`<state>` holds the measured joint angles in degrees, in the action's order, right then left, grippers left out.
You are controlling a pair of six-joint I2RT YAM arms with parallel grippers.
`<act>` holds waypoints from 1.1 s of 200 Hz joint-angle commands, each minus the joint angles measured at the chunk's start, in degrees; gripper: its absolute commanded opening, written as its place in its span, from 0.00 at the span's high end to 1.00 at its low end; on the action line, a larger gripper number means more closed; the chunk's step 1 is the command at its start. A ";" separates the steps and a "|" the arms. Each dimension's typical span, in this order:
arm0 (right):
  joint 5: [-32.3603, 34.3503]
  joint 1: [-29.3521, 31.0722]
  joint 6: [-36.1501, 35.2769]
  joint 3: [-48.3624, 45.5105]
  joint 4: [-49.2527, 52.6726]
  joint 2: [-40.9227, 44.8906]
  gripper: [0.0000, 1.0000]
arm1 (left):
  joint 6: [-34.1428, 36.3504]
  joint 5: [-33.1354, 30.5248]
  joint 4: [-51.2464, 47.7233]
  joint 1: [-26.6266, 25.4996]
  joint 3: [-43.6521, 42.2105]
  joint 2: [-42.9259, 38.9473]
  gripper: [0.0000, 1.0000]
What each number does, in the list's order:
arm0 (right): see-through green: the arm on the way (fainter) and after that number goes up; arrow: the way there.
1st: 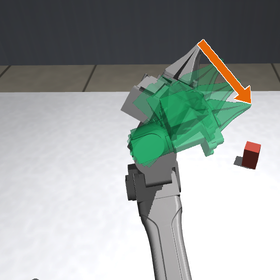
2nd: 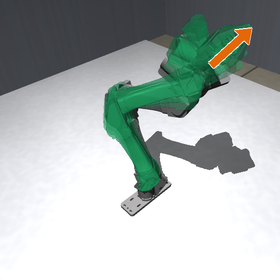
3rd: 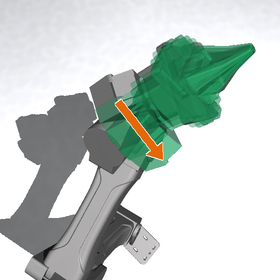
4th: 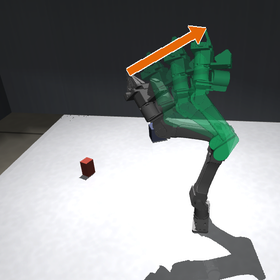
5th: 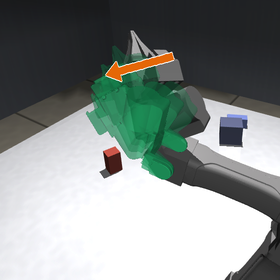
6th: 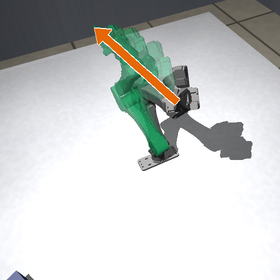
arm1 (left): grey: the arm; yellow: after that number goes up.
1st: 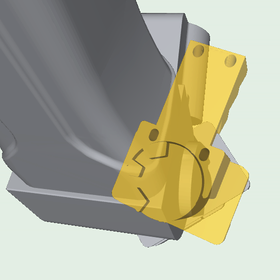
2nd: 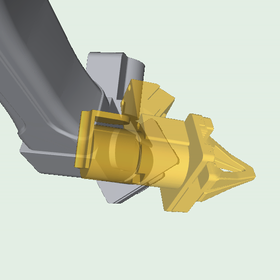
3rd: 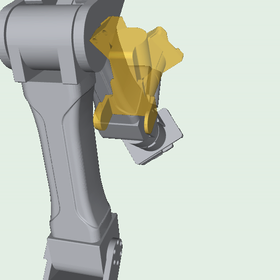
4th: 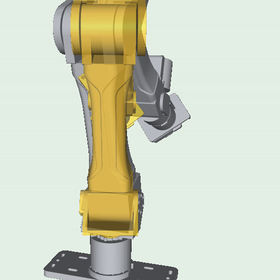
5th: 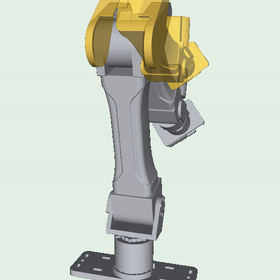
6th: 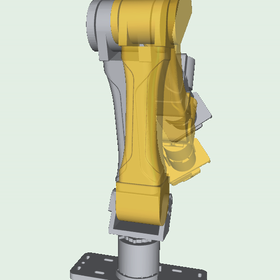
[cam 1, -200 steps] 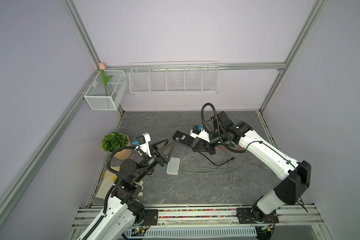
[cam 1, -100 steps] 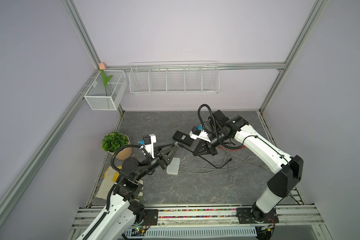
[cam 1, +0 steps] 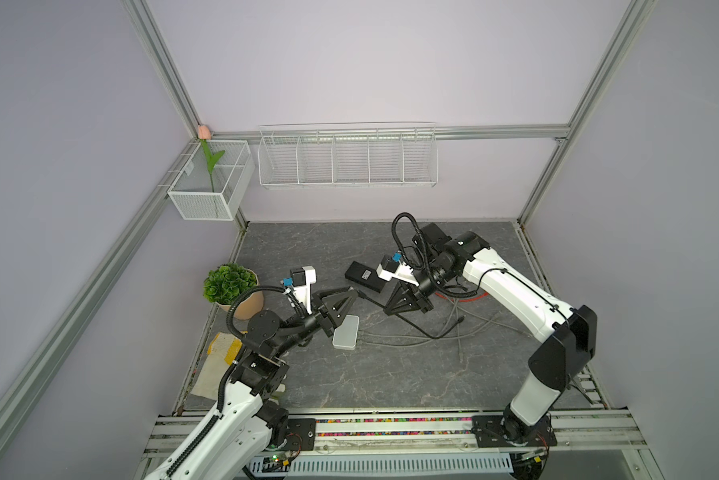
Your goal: Insert the plug into the switch port
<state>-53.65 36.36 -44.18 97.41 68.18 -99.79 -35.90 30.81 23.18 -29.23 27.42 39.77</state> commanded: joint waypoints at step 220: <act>36.79 7.60 33.69 -27.03 -53.00 25.55 0.12 | -2.84 -13.47 -7.62 0.26 -0.26 -1.37 1.00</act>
<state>-17.76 43.97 -16.25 72.71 22.90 -75.33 -37.34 19.00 14.70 -29.08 27.42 38.20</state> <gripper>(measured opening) 0.883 0.077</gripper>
